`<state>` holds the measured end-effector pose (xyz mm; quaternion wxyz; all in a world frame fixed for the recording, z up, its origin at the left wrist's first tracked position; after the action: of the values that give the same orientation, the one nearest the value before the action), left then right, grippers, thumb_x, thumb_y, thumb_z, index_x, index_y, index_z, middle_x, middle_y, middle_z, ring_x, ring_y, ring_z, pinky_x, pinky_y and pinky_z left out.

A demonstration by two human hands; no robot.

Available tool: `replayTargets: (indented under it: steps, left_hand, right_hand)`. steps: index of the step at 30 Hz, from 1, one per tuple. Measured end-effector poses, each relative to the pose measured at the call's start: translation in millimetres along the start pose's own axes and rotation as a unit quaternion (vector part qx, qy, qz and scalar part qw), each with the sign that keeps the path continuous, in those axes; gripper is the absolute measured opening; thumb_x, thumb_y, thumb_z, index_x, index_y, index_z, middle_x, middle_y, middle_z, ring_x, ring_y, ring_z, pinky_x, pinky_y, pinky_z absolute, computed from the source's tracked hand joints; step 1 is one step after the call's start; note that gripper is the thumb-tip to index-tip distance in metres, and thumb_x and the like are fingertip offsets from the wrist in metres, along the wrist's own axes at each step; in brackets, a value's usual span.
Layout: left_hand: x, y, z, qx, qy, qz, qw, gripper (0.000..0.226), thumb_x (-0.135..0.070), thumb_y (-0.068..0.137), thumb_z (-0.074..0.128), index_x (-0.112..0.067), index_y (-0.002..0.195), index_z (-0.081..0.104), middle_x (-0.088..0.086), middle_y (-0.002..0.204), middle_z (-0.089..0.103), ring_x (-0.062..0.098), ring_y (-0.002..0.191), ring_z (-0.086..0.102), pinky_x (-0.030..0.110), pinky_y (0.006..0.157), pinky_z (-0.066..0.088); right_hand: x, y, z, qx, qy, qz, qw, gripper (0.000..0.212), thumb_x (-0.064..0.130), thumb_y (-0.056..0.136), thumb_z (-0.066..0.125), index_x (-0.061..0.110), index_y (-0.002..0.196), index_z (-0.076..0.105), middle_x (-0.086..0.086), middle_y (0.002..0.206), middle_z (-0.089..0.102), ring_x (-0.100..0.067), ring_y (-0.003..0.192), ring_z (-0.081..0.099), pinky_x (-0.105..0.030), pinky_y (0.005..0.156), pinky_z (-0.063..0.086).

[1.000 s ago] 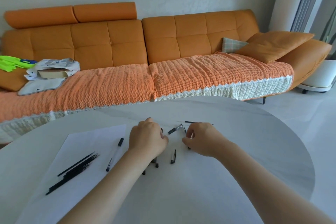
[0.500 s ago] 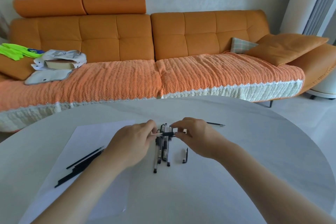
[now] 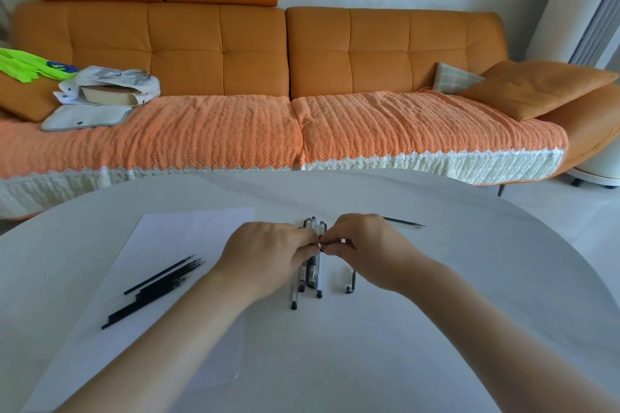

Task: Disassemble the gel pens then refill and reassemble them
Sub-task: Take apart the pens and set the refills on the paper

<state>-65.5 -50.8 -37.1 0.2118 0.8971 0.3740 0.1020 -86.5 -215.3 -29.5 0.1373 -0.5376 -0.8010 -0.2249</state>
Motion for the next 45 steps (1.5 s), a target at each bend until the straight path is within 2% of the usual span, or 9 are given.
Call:
replayTargets:
  steps: [4,7,10,13,20,24,31,41,45]
  left_hand:
    - [9.2,-0.9,-0.5,0.049,-0.020,-0.061,0.997,0.033,-0.055,0.097,0.038,-0.033,0.101,0.062,-0.007,0.084,0.064,0.017,0.077,0.062,0.032,0.061,0.048]
    - [12.4,-5.7,-0.6,0.072,-0.040,-0.087,0.993,0.031,-0.047,0.100,0.038,-0.033,0.116,0.060,-0.010,0.097,0.061,0.015,0.091,0.060,0.031,0.070,0.047]
    - [13.6,-9.9,4.2,0.084,-0.052,-0.090,0.991,0.029,-0.034,0.101,0.041,-0.029,0.125,0.057,-0.012,0.106,0.059,0.015,0.098,0.058,0.031,0.075,0.047]
    - [11.3,-10.0,5.8,0.090,-0.070,-0.101,0.988,0.024,-0.034,0.100,0.046,-0.027,0.121,0.057,-0.013,0.114,0.062,0.013,0.102,0.059,0.032,0.081,0.049]
    - [0.5,-13.1,5.1,0.079,-0.095,-0.093,0.988,0.015,-0.038,0.096,0.055,-0.038,0.109,0.063,-0.017,0.101,0.064,0.007,0.090,0.061,0.027,0.070,0.045]
    - [-3.0,-10.6,4.6,0.049,-0.098,-0.075,0.991,0.016,-0.034,0.093,0.061,-0.035,0.108,0.068,-0.014,0.095,0.065,0.011,0.085,0.063,0.026,0.061,0.040]
    - [-9.4,-10.0,1.3,0.029,-0.051,-0.050,0.997,0.013,-0.037,0.090,0.061,-0.036,0.104,0.061,-0.015,0.093,0.065,0.013,0.073,0.064,0.029,0.053,0.045]
    - [-10.4,-5.5,4.7,0.104,-0.058,-0.111,0.987,0.027,-0.044,0.102,0.037,-0.032,0.104,0.061,-0.008,0.093,0.066,0.017,0.084,0.063,0.029,0.065,0.041]
    - [-11.5,-6.2,4.0,0.130,-0.090,-0.117,0.981,0.021,-0.047,0.099,0.043,-0.033,0.109,0.055,-0.008,0.093,0.067,0.017,0.086,0.064,0.030,0.065,0.040]
  right_hand:
    - [-8.6,-6.3,-8.0,-0.017,-0.031,0.043,0.998,0.012,0.028,0.091,0.066,0.031,0.099,0.074,0.014,0.096,0.063,-0.003,0.074,0.056,-0.022,0.069,0.047]
    - [-22.4,-11.1,-8.6,-0.001,-0.100,0.098,0.990,0.011,0.032,0.090,0.066,0.035,0.099,0.072,0.015,0.100,0.061,-0.010,0.087,0.059,-0.025,0.066,0.047]
    - [-29.7,-11.2,-5.5,0.029,-0.137,0.112,0.984,0.020,0.035,0.097,0.055,0.036,0.110,0.071,0.014,0.107,0.059,-0.012,0.098,0.058,-0.018,0.057,0.031]
    - [-32.2,-8.7,-2.6,0.046,-0.144,0.101,0.983,0.026,0.034,0.100,0.050,0.036,0.118,0.069,0.011,0.113,0.059,-0.014,0.104,0.057,-0.024,0.067,0.034]
    - [-26.8,-5.9,-1.8,0.043,-0.127,0.083,0.987,0.029,0.035,0.100,0.052,0.034,0.126,0.064,0.013,0.117,0.061,-0.012,0.100,0.059,-0.024,0.075,0.038]
    - [-8.5,-5.0,-2.5,0.020,-0.078,0.029,0.996,0.028,0.037,0.100,0.048,0.037,0.120,0.067,0.017,0.115,0.062,-0.002,0.081,0.054,-0.023,0.073,0.042]
    - [4.1,-3.1,6.4,0.050,-0.188,0.002,0.981,0.027,0.036,0.103,0.044,0.033,0.115,0.068,0.010,0.099,0.065,-0.018,0.091,0.061,-0.037,0.075,0.051]
    - [7.2,-1.8,-0.4,-0.034,-0.195,0.021,0.980,0.012,0.039,0.089,0.066,0.031,0.097,0.071,0.012,0.095,0.068,-0.014,0.086,0.063,-0.029,0.067,0.046]
    - [8.7,-1.4,1.4,-0.039,-0.187,0.018,0.981,0.010,0.038,0.088,0.068,0.030,0.093,0.069,0.011,0.094,0.067,-0.016,0.084,0.062,-0.030,0.066,0.045]
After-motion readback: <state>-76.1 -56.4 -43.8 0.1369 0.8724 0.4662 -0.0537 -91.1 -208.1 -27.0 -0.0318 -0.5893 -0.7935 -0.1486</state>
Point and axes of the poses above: each hand's wrist, its own y-axis towards the middle knuckle, its own z-axis out of the palm, x = y × z, the point moved 4 cm from there along y, towards the middle knuckle
